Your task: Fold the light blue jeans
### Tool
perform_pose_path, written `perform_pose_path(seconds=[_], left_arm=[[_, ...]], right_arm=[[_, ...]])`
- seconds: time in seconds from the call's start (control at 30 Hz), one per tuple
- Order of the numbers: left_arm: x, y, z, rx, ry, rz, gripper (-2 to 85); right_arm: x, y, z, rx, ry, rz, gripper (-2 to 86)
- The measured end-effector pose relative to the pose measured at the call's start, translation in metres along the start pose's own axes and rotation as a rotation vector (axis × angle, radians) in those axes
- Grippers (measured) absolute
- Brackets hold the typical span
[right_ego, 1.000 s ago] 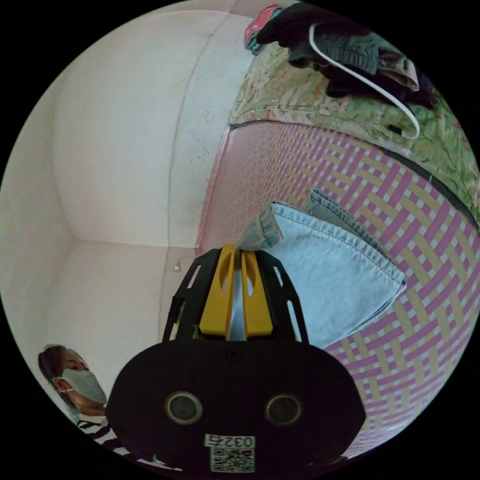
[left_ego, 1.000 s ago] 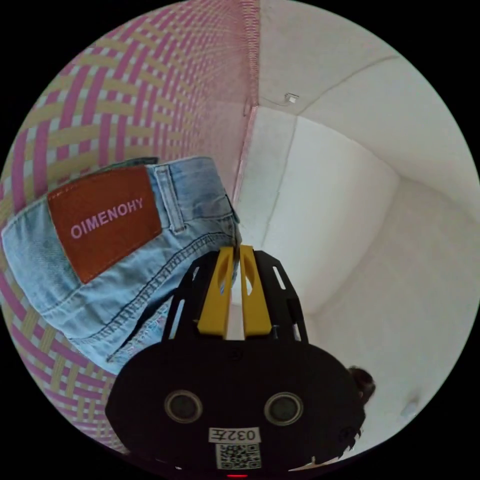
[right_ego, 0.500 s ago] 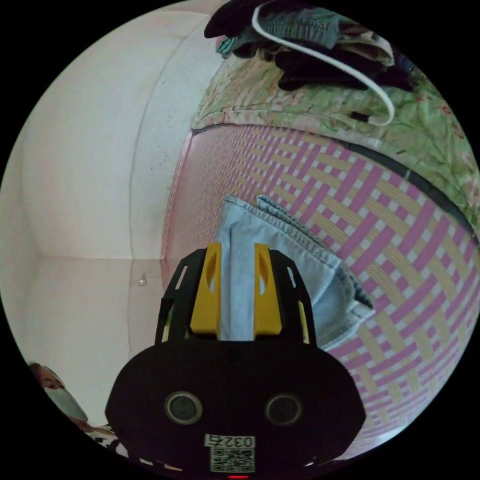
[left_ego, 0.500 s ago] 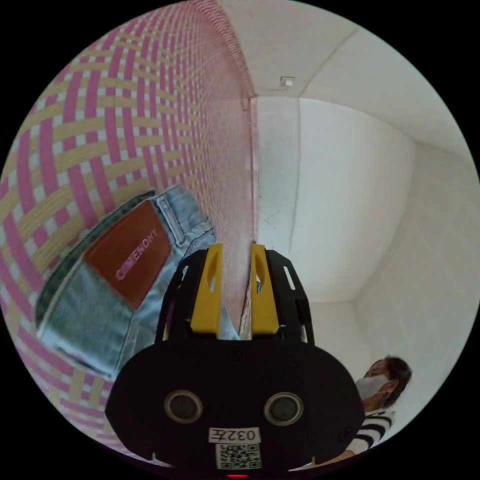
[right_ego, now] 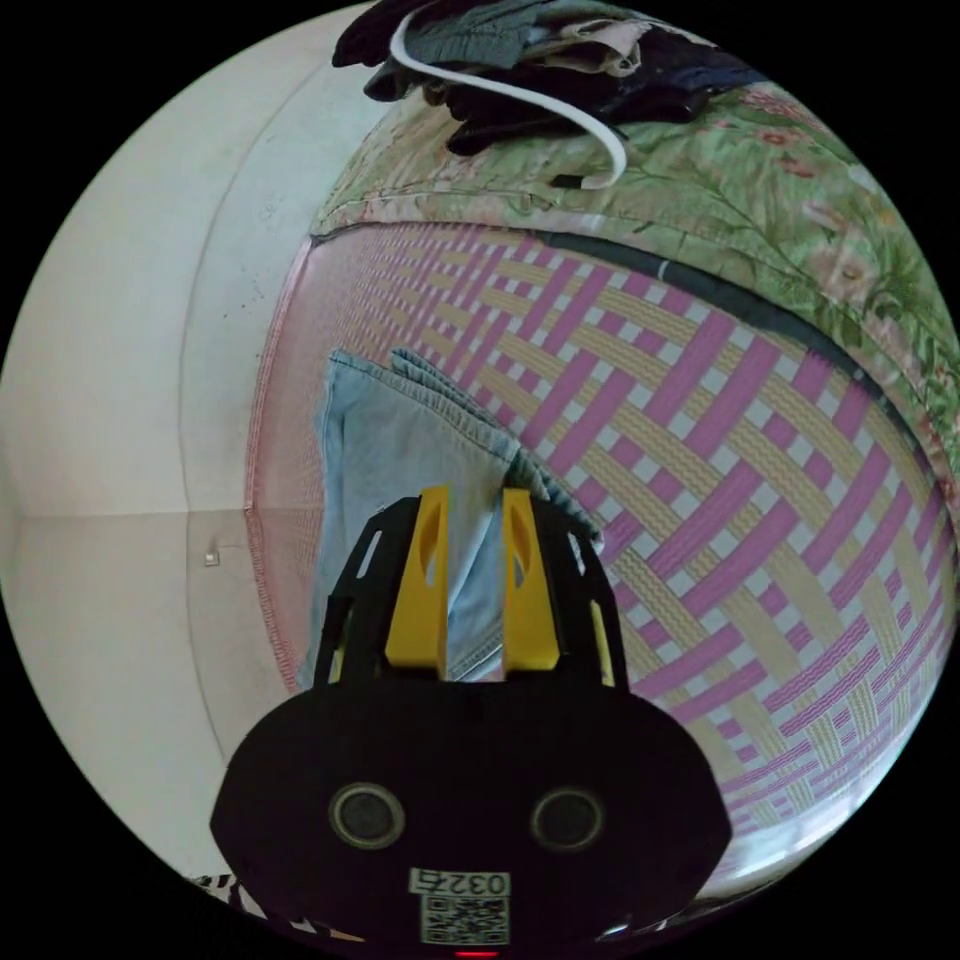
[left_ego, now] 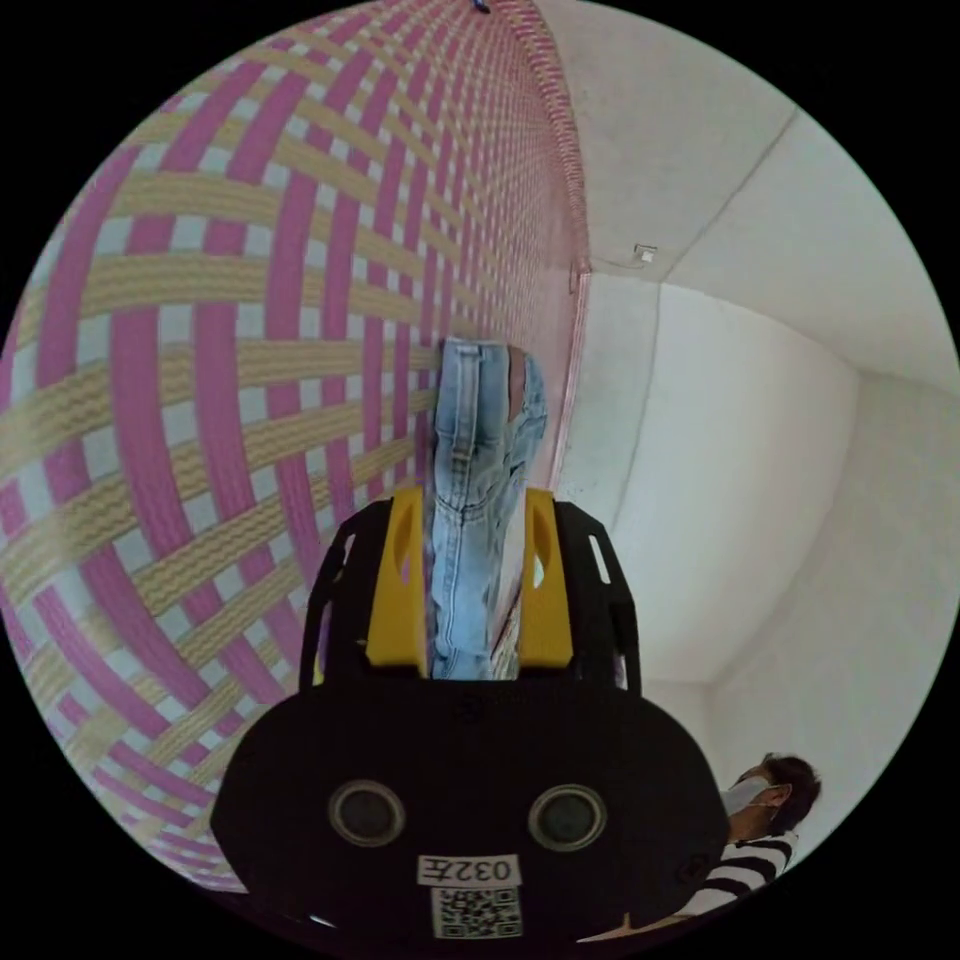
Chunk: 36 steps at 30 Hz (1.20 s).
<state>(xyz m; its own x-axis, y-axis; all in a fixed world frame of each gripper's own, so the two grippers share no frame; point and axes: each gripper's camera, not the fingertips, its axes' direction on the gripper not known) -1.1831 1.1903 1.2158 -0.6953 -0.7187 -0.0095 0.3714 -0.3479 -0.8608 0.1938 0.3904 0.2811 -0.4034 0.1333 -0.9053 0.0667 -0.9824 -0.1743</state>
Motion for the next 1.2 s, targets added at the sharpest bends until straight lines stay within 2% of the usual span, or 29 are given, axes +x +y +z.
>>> perform_pose_path(seconds=[0.03, 0.23, 0.37, 0.47, 0.6, 0.67, 0.7, 0.77, 0.93, 1.03, 1.1, 1.13, 1.2], left_arm=[[0.007, -0.001, 0.010, -0.019, -0.003, 0.019, 11.8], [0.050, -0.016, 0.033, -0.085, -0.156, 0.071, 11.9], [0.066, -0.026, 0.039, -0.131, -0.239, 0.073, 11.4], [0.065, -0.028, 0.033, -0.112, -0.207, 0.020, 11.1], [0.063, -0.029, 0.025, -0.107, -0.163, -0.012, 10.6], [0.062, -0.029, 0.022, -0.112, -0.158, -0.011, 9.6], [0.062, -0.030, 0.021, -0.112, -0.157, -0.011, 9.4], [0.060, -0.028, 0.015, -0.103, -0.105, -0.017, 9.0], [0.060, -0.026, -0.001, -0.081, -0.042, -0.024, 8.7], [0.062, -0.029, -0.005, -0.087, -0.025, -0.013, 8.8], [0.063, -0.030, -0.006, -0.085, -0.010, -0.017, 8.9], [0.063, -0.030, -0.007, -0.081, 0.000, -0.024, 8.9], [0.064, -0.031, -0.008, -0.088, 0.005, -0.030, 8.9]], right_arm=[[-0.005, -0.003, 0.001, -0.005, 0.002, -0.019, 0.9], [-0.031, 0.009, -0.056, 0.075, -0.151, -0.125, -0.9], [0.024, 0.007, -0.057, 0.025, -0.127, -0.016, -1.0], [0.048, 0.008, -0.057, 0.033, -0.202, 0.041, -1.0], [0.019, 0.020, -0.084, 0.113, -0.286, -0.052, -1.0], [0.019, 0.015, -0.084, 0.104, -0.114, -0.062, -1.0], [0.027, 0.012, -0.079, 0.078, -0.091, -0.042, -1.0], [0.058, 0.009, -0.069, 0.046, -0.157, 0.038, -1.0], [0.050, 0.027, -0.094, 0.106, -0.211, -0.026, -0.6], [0.051, 0.027, -0.096, 0.104, -0.099, -0.061, 1.8], [0.073, 0.022, -0.090, 0.083, -0.172, 0.017, 7.2], [0.086, 0.020, -0.088, 0.076, -0.300, 0.043, 9.6], [0.091, 0.019, -0.084, 0.049, -0.325, 0.052, 9.7]])
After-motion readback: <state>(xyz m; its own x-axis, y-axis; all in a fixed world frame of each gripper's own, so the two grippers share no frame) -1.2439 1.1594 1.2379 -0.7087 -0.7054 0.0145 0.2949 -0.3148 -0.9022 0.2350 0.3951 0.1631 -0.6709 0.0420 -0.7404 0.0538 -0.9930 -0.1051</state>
